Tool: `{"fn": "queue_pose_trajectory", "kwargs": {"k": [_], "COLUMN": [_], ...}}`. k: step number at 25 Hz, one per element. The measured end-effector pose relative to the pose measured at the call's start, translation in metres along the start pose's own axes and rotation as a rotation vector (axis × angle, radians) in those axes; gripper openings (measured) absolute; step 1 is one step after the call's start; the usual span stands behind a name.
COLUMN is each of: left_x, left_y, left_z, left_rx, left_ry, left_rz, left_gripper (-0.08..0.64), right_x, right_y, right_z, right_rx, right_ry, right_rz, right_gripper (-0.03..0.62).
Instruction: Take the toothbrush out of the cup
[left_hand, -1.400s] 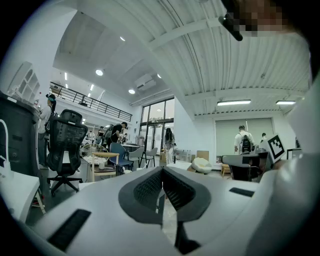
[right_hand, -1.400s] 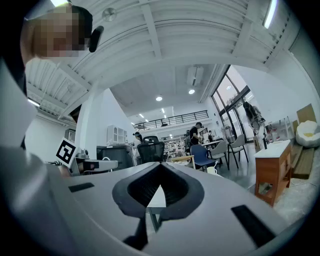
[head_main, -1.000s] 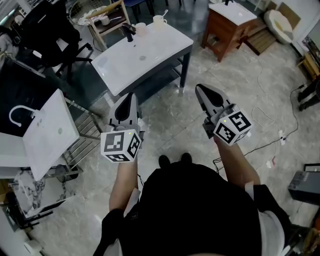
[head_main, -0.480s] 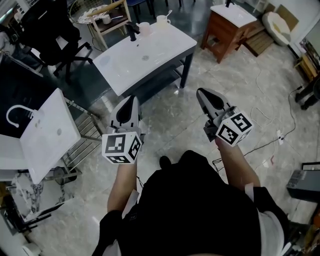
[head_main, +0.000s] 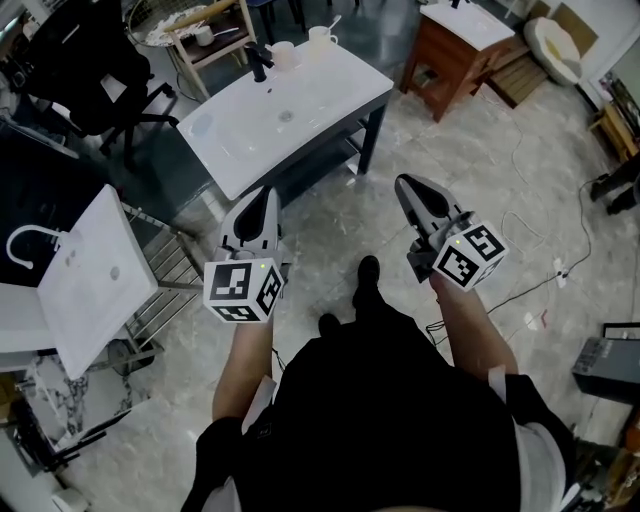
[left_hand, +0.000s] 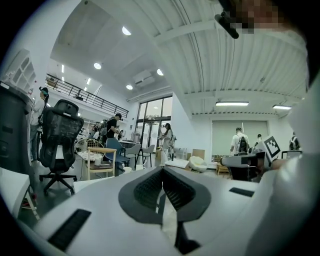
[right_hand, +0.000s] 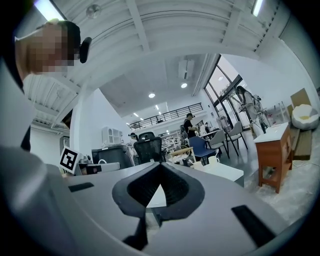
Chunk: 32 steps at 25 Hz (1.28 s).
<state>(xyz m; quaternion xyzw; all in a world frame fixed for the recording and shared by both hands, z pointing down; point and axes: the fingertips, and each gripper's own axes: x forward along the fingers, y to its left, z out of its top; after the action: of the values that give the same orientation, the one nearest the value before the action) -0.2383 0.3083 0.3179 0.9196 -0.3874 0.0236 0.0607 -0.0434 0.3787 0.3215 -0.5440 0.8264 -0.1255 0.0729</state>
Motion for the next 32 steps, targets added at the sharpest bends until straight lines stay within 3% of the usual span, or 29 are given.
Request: {"fn": "queue_pose_trajectory", "kwargs": {"k": [13,23,32], "left_x": [0.16,0.258,0.335], "left_y": [-0.007,-0.032,-0.001], "left_z": [0.011,0.011,0.008], "left_rx": [0.019,0.004,-0.017], "left_ry": [0.044,0.066,0.067], "left_rz": [-0.016,-0.023,-0.009], "left_gripper": [0.014,0.014,0.014], "right_x": [0.062,0.077,0.128], "right_y": [-0.135,-0.224,-0.286], "right_z": [0.035,0.056,0.058], "right_rx": [0.062,0.082,0.119], "right_ry": [-0.035,0.005,0.051], "right_rz": [0.053,0.065,0.037], "right_gripper": [0.028,0.028,0.028]}}
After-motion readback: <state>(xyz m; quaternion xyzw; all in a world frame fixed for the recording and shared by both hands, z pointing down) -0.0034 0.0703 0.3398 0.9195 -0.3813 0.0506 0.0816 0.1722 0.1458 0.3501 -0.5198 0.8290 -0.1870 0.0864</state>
